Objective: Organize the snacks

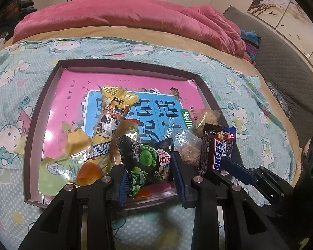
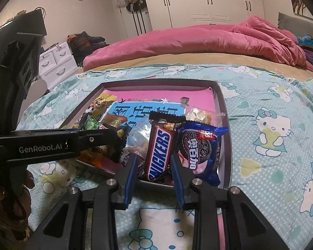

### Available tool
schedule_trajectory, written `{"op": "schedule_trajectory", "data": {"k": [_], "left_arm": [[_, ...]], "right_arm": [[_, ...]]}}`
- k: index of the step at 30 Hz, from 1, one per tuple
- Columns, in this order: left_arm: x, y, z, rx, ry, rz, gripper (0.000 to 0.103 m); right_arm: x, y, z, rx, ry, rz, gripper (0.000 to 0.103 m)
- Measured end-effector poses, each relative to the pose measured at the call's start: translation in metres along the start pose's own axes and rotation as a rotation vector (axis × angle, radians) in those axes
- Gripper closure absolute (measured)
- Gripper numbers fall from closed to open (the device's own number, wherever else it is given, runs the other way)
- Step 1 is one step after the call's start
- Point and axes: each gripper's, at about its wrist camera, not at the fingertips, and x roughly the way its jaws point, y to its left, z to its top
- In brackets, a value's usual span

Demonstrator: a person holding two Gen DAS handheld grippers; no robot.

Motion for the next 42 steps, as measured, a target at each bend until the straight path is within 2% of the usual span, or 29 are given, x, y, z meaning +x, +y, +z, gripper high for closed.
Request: {"op": "schedule_trajectory", "data": {"k": [15, 20, 22, 25, 27, 29, 30, 31, 33, 37, 39, 42], "left_arm": [[-0.006, -0.001, 0.0, -0.004, -0.002, -0.008, 0.065], [-0.018, -0.004, 0.001, -0.008, -0.028, -0.032, 0.05], [-0.027, -0.007, 0.003, 0.005, -0.046, -0.031, 0.045], [-0.041, -0.012, 0.004, 0.021, -0.079, -0.02, 0.036], [-0.053, -0.013, 0.003, 0.028, -0.103, -0.017, 0.035], [-0.064, -0.012, 0.001, 0.033, -0.118, -0.009, 0.03], [-0.07, -0.011, -0.001, 0.037, -0.122, -0.004, 0.027], [-0.078, -0.01, -0.004, 0.041, -0.129, 0.006, 0.026], [-0.088, -0.007, -0.01, 0.038, -0.136, 0.018, 0.026], [-0.105, 0.003, -0.029, -0.023, -0.119, 0.03, 0.025], [-0.108, 0.001, -0.041, -0.024, -0.106, 0.04, 0.025], [-0.112, -0.003, -0.063, -0.011, -0.077, 0.065, 0.025]], "right_arm": [[0.004, -0.003, -0.002, 0.004, 0.006, -0.009, 0.07], [-0.009, -0.001, 0.001, -0.003, -0.038, -0.04, 0.069], [-0.016, 0.001, 0.004, -0.008, -0.068, -0.061, 0.056], [-0.028, 0.002, 0.009, -0.003, -0.102, -0.079, 0.051], [-0.036, 0.003, 0.011, -0.001, -0.118, -0.099, 0.05], [-0.047, 0.006, 0.013, -0.001, -0.142, -0.107, 0.044], [-0.054, 0.008, 0.014, -0.002, -0.152, -0.104, 0.036], [-0.06, 0.011, 0.014, 0.0, -0.151, -0.104, 0.031], [-0.069, 0.015, 0.014, 0.002, -0.138, -0.1, 0.027], [-0.082, 0.028, 0.005, 0.007, -0.09, -0.104, 0.009], [-0.086, 0.036, -0.002, 0.008, -0.056, -0.087, 0.009], [-0.091, 0.046, -0.009, -0.012, -0.026, -0.12, 0.009]]}}
